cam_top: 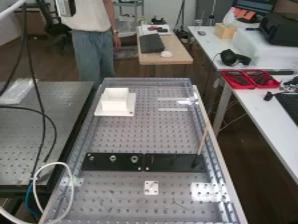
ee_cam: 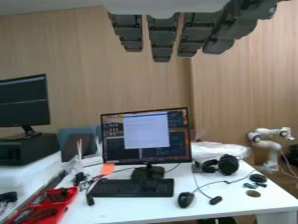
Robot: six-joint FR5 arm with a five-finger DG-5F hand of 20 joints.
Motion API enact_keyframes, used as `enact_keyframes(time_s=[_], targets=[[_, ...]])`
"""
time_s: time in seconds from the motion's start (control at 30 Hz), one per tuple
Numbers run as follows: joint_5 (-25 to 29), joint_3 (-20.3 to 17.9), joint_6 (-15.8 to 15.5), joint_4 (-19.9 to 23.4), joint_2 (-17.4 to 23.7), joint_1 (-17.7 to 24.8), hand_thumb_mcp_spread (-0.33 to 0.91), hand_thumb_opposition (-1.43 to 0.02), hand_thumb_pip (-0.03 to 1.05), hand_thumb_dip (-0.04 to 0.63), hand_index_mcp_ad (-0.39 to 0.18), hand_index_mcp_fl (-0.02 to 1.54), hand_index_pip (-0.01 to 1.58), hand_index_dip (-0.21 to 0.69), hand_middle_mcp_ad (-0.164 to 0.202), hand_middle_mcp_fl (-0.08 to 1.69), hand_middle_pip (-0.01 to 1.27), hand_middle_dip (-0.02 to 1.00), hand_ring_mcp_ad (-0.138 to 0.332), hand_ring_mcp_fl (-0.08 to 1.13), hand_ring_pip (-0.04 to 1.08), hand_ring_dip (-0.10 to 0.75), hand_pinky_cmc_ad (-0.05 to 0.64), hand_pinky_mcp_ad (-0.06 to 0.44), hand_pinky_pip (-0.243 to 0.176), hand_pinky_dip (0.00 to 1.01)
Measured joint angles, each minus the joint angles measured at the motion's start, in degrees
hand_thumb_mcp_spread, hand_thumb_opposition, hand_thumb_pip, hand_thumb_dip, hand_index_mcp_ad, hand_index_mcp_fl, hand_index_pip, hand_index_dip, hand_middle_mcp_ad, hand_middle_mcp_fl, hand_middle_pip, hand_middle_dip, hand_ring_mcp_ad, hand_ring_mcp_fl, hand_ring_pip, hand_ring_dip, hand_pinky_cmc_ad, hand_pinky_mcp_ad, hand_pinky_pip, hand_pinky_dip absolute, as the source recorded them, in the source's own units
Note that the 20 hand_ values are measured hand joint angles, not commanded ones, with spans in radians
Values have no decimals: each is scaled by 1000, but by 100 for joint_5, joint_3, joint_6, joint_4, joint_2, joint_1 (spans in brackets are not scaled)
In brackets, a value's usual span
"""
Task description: Grab the larger nut and place it in the white container
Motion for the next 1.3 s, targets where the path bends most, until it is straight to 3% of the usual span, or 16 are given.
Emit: enact_keyframes(time_s=[0.17,0.2,0.27,0.3,0.33,0.43,0.53,0.57,0.67,0.9,1.3], targets=[[67,-192,48,50,53,-38,-5,-5,12,5,-5,24,3,-10,44,56,16,30,59,-2,14,19,28,35,-10,17],[75,-219,50,63,63,-43,23,-23,68,10,-9,24,3,-10,44,61,21,31,59,-2,14,19,28,35,-10,37],[109,-361,58,134,115,-69,190,-222,438,61,-24,24,35,-16,45,56,63,65,63,2,24,42,61,70,-10,194],[115,-402,66,148,129,-82,243,-300,494,80,-28,19,38,-19,45,54,75,94,66,0,40,59,79,82,-12,265],[120,-457,87,163,150,-108,265,-389,483,87,-40,21,54,-19,45,61,89,124,63,2,51,73,124,133,-10,368],[90,-558,148,191,200,-189,258,-541,478,112,-56,31,70,-26,45,63,106,176,99,2,70,103,213,213,-24,518],[13,-599,142,219,227,-243,258,-653,522,110,-56,42,84,-44,42,73,113,208,126,0,94,129,283,276,-40,606],[-9,-609,145,231,232,-258,264,-670,531,110,-56,38,84,-42,42,101,112,208,126,0,86,131,300,278,-59,632],[-73,-626,175,250,236,-306,258,-726,543,110,-56,56,101,-42,42,126,120,222,148,0,87,150,333,316,-63,682],[-179,-623,182,262,233,-353,239,-775,559,108,-56,59,101,-51,56,126,122,229,166,17,108,157,363,347,-75,730],[-23,-735,58,335,402,-305,220,-803,562,126,-52,56,110,-61,72,127,126,239,187,17,105,164,386,351,-91,737]])
